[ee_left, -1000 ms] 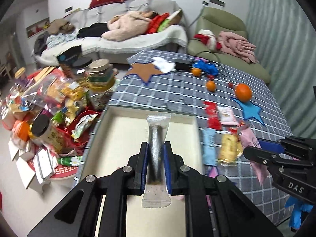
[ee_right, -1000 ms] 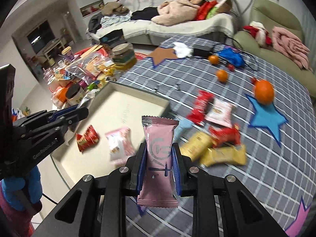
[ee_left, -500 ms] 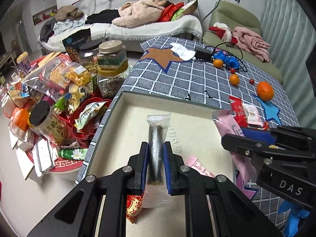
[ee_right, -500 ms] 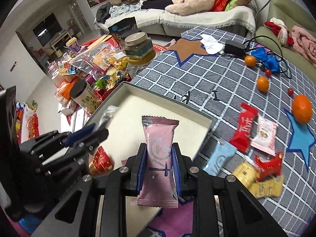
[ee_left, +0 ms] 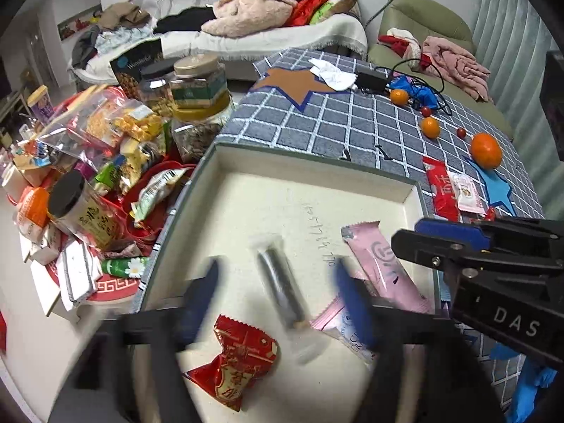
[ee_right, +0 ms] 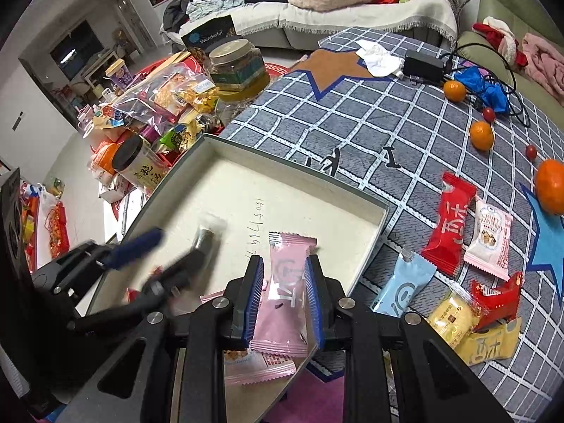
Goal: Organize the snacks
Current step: 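Open both tools to drop the clear bar and pink bar into the box, then move both tools back toward the yellow and blue snack bars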
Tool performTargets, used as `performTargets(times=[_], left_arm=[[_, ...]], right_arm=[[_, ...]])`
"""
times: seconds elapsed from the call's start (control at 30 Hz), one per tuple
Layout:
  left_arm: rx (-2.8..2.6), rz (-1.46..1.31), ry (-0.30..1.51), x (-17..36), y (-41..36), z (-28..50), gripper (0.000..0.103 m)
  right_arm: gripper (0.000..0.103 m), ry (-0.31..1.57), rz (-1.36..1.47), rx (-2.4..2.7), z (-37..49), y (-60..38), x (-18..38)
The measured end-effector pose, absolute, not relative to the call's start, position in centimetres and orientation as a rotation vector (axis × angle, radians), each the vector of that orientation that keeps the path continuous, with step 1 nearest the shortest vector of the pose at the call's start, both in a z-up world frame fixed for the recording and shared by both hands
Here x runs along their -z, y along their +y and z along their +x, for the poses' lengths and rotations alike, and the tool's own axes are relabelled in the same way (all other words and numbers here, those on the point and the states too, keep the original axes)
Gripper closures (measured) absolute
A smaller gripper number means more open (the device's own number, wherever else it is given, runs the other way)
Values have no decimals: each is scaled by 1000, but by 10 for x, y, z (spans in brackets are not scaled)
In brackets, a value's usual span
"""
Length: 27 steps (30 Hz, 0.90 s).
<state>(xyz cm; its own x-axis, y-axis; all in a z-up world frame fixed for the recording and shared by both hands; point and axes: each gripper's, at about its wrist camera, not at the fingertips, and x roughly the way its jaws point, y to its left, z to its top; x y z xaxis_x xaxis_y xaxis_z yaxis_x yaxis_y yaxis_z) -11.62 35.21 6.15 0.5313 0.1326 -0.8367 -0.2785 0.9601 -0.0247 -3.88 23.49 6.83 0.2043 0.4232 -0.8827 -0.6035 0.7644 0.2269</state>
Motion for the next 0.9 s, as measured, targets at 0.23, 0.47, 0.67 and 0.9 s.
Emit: performTargets(times=[0.23,0.47,0.67,0.9], left_arm=[[-248,-105,976,-66,339,-117,21],[-255,-69,978,-73,325,-116,19],[-242,-48,972,-83,306,-117,18],[-129,6,979,-86,256,-113,18]], right_arm=[[76,1189,-156,-692,-37,220,-67],[0,1138,-138,-630,-37,186,-75],[0,1148,-90,-516,-26,132,-70],[0,1238,47,-306,-9,49,-45]])
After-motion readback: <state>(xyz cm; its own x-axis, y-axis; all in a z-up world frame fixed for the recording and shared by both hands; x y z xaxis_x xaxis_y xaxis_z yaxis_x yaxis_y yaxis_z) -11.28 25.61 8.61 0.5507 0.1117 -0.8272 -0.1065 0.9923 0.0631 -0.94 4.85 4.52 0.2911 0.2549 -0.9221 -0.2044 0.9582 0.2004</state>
